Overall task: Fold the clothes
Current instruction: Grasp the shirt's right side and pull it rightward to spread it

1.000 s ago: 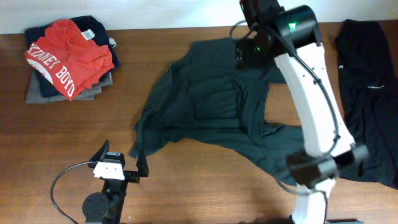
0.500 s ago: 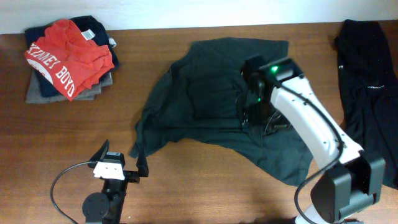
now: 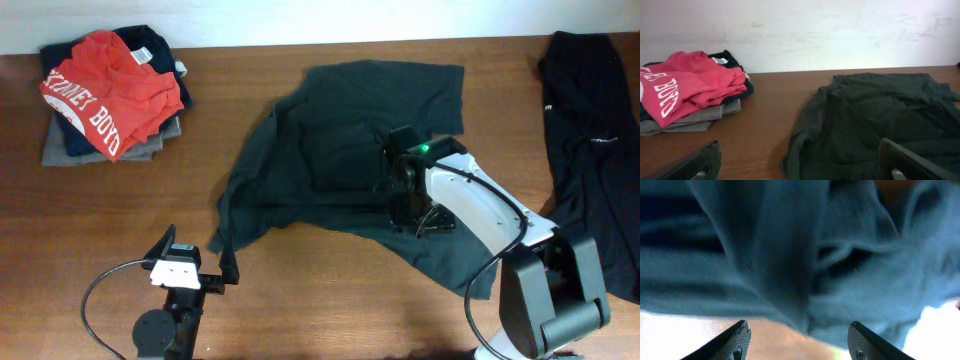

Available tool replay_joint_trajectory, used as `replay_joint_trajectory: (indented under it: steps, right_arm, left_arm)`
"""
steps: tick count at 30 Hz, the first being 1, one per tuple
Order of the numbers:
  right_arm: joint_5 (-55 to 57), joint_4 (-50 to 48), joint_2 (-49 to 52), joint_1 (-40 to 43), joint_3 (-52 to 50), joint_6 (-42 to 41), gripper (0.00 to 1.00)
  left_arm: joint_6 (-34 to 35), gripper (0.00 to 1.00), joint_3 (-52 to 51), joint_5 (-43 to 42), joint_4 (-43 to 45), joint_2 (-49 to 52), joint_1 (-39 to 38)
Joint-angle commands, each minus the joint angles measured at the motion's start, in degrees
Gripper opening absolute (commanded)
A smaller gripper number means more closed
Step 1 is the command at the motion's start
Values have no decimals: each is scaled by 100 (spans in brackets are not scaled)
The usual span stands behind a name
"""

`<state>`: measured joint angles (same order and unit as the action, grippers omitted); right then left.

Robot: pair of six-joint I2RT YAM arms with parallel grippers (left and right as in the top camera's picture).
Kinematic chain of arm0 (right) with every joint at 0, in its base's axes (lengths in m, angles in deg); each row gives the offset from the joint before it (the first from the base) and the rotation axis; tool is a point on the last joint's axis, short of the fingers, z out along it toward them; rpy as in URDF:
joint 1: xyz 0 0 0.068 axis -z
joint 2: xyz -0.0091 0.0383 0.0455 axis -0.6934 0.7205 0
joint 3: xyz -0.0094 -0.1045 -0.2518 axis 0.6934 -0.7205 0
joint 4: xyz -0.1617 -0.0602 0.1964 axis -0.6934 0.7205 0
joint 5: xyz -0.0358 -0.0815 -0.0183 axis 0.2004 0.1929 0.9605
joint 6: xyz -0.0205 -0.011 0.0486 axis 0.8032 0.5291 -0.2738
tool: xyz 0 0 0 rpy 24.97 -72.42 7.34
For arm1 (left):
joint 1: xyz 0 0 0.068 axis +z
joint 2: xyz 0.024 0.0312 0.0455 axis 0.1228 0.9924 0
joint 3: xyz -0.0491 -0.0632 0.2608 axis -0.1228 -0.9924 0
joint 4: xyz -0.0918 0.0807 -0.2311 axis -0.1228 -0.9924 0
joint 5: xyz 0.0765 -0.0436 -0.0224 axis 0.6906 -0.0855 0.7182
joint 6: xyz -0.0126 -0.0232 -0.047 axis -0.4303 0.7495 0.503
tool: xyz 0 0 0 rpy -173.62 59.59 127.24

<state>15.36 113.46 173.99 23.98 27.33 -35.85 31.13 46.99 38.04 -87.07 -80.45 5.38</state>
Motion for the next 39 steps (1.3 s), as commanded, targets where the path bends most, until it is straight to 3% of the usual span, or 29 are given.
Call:
replay_joint_trajectory:
  steps: [1, 7, 10, 13, 15, 17, 27, 37, 38, 39]
  right_arm:
    - [-52, -382, -74, 7, -269, 87, 65]
    - [212, -844, -70, 17, -688, 103, 64]
    - [293, -852, -70, 107, -693, 81, 43]
    - [291, -831, -70, 249, -667, 81, 30]
    - [271, -730, -70, 391, -518, 81, 12]
    - [273, -621, -70, 503, -267, 83, 4]
    - [752, -927, -70, 1344, 820, 85, 4]
    - [708, -3709, 20, 2916, 844, 83, 4]
    - [708, -3993, 98, 3060, 846, 85, 10]
    - [688, -4087, 131, 3121, 846, 85, 34]
  left_arm:
    - [-72, 99, -17, -57, -17, -26, 35]
    - [-72, 99, -17, -57, -20, -26, 35]
    - [-72, 99, -17, -59, -20, -26, 35]
    - [-70, 99, -17, -59, -17, -26, 35]
    - [-72, 99, -17, -57, -20, -26, 35]
    - [-72, 99, -17, -59, -20, -26, 35]
    - [-72, 99, -17, -59, -20, -26, 35]
    - [-72, 99, -17, -59, -20, -26, 35]
    - [-72, 99, -17, -59, -20, -26, 35]
    - [-72, 99, -17, -59, -17, -26, 35]
